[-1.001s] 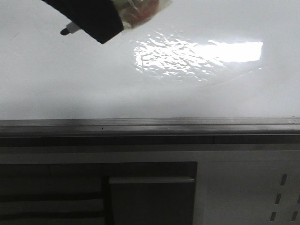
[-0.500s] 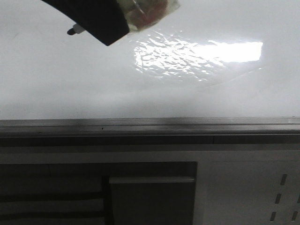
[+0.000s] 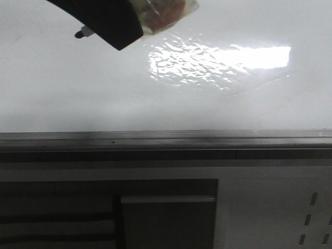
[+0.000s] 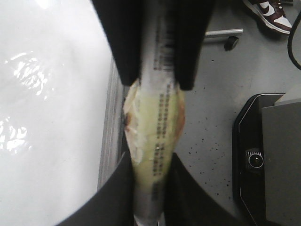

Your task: Write number 4 on whiteboard

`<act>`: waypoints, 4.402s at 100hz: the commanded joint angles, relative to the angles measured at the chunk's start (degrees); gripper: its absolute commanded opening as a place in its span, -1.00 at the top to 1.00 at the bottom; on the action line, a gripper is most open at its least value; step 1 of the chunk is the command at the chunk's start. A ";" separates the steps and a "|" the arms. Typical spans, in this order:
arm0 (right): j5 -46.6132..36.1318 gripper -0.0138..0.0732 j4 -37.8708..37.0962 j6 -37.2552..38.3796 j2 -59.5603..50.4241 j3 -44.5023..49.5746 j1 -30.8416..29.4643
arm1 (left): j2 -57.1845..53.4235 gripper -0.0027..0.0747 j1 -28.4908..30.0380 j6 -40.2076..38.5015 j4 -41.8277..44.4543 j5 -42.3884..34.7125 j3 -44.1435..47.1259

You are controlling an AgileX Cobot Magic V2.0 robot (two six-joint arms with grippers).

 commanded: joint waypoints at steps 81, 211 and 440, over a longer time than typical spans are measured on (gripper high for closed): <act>-18.77 0.76 -15.41 37.08 -16.21 8.85 -10.42 | -18.75 -0.15 23.46 -6.68 -14.33 -8.89 8.30; -20.59 0.76 -10.07 38.33 5.67 3.97 -9.65 | -25.86 -0.15 27.56 -6.68 -18.74 -19.61 18.01; -3.78 0.76 -8.01 -3.31 -6.34 2.73 -11.50 | 13.05 0.04 2.15 18.04 -19.45 -21.66 -4.64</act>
